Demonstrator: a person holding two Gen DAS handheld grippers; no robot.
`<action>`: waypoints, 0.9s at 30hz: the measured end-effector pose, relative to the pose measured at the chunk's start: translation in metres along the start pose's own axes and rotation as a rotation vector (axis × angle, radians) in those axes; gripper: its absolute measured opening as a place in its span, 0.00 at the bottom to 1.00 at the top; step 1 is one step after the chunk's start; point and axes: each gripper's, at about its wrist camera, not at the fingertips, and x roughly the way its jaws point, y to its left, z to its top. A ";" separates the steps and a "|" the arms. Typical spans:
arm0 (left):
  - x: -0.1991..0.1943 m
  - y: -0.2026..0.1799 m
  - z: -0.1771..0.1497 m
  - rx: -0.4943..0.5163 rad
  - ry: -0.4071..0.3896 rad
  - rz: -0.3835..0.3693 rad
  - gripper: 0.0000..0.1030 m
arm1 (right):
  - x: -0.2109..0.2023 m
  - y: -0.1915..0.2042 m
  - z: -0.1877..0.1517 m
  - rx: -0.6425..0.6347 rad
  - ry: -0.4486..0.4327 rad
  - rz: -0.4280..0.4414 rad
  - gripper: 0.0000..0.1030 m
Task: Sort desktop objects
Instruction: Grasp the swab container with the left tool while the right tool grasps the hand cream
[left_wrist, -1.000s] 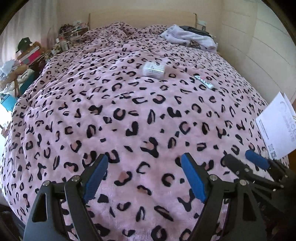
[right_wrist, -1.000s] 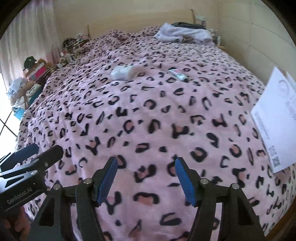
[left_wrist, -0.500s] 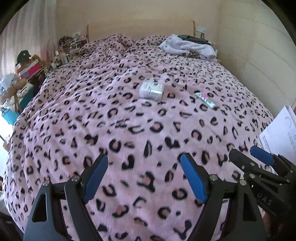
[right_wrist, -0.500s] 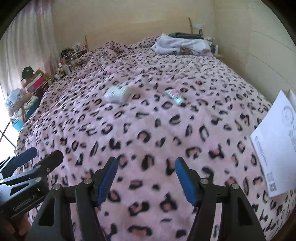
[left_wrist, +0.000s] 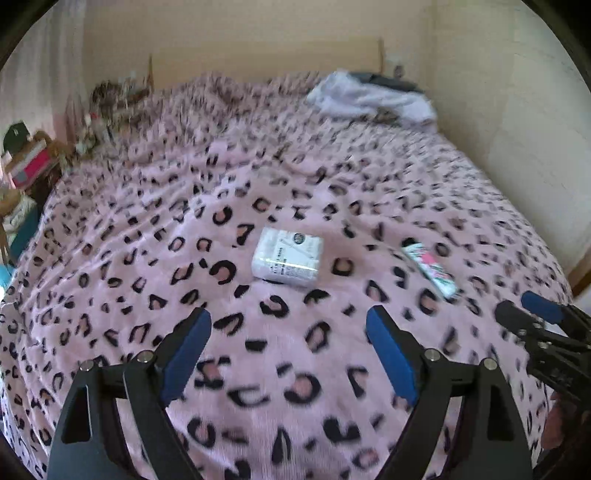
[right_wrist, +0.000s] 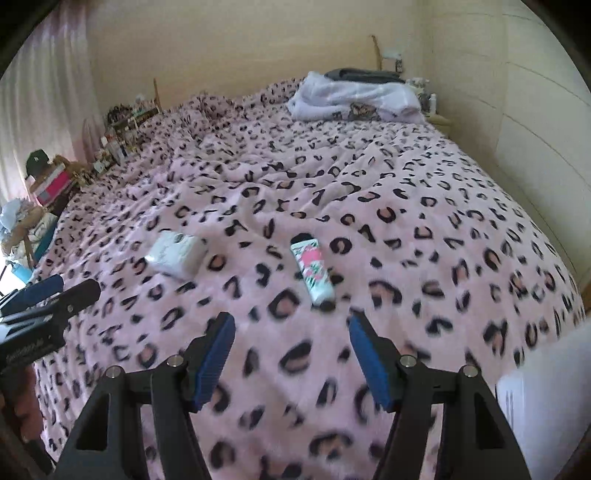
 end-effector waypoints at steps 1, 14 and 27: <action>0.015 0.003 0.007 -0.025 0.033 0.000 0.85 | 0.011 -0.003 0.008 0.000 0.018 -0.010 0.64; 0.110 0.005 0.052 -0.389 0.244 0.048 0.85 | 0.074 -0.018 0.037 0.026 0.084 0.040 0.64; 0.179 -0.006 0.042 -0.448 0.283 0.113 0.85 | 0.140 -0.022 0.036 0.004 0.160 0.008 0.64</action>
